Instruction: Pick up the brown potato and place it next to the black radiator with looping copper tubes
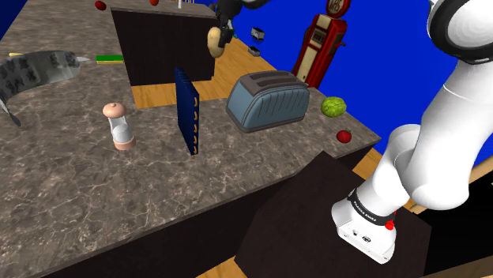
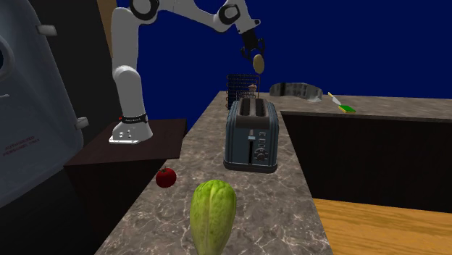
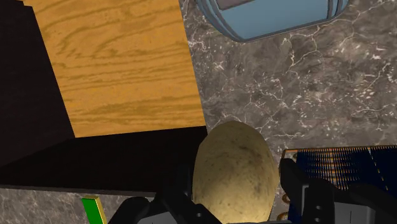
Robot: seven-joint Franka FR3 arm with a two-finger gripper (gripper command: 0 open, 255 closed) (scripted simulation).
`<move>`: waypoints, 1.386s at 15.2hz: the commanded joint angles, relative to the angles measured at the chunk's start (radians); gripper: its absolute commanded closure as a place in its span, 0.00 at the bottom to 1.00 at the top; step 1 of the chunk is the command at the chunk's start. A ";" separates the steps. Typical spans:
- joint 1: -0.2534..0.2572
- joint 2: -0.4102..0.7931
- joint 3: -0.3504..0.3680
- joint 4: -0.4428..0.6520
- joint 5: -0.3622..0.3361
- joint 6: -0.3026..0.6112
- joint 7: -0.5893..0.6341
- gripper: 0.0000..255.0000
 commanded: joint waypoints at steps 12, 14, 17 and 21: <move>0.021 0.183 0.024 0.145 0.023 0.022 0.060 1.00; 0.022 0.187 0.024 0.123 0.021 0.046 0.066 1.00; 0.022 0.194 0.023 0.093 0.018 0.083 0.073 1.00; 0.023 0.206 0.023 0.056 0.015 0.130 0.084 1.00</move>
